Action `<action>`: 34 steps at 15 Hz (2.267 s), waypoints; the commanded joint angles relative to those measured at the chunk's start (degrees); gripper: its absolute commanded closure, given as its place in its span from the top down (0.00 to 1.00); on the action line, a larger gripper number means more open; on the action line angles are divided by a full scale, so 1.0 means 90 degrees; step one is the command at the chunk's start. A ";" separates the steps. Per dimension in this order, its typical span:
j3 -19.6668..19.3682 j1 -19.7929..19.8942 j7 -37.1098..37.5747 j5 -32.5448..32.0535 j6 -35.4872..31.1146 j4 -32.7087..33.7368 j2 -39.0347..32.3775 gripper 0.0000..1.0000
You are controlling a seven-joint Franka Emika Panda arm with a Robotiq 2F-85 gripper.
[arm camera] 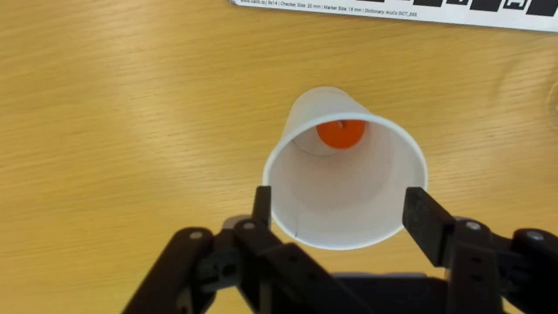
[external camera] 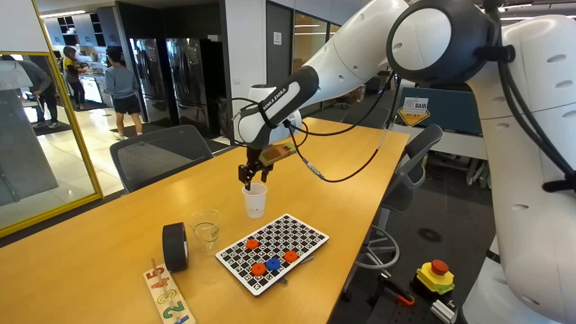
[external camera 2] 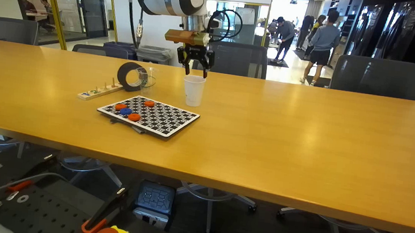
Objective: Pick up the blue and orange objects and put them in the cups
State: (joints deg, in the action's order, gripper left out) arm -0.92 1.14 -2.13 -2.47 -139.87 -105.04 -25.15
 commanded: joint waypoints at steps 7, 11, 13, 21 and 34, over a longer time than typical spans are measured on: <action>0.0216 -0.0712 0.0580 -0.0371 0.0092 -0.1575 0.1351 1.00; 0.0536 -0.0977 0.0745 -0.0247 0.0043 -0.2329 0.1679 1.00; 0.0656 -0.1048 0.0799 -0.0190 -0.0013 -0.2551 0.1662 1.00; 0.0671 -0.1015 0.0703 -0.0274 -0.0160 -0.2399 0.0930 1.00; 0.0367 -0.0980 0.0793 -0.0223 -0.0577 -0.1660 -0.0046 1.00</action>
State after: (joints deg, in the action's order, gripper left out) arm 2.57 -7.75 4.19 -4.42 -142.88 -120.06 -25.65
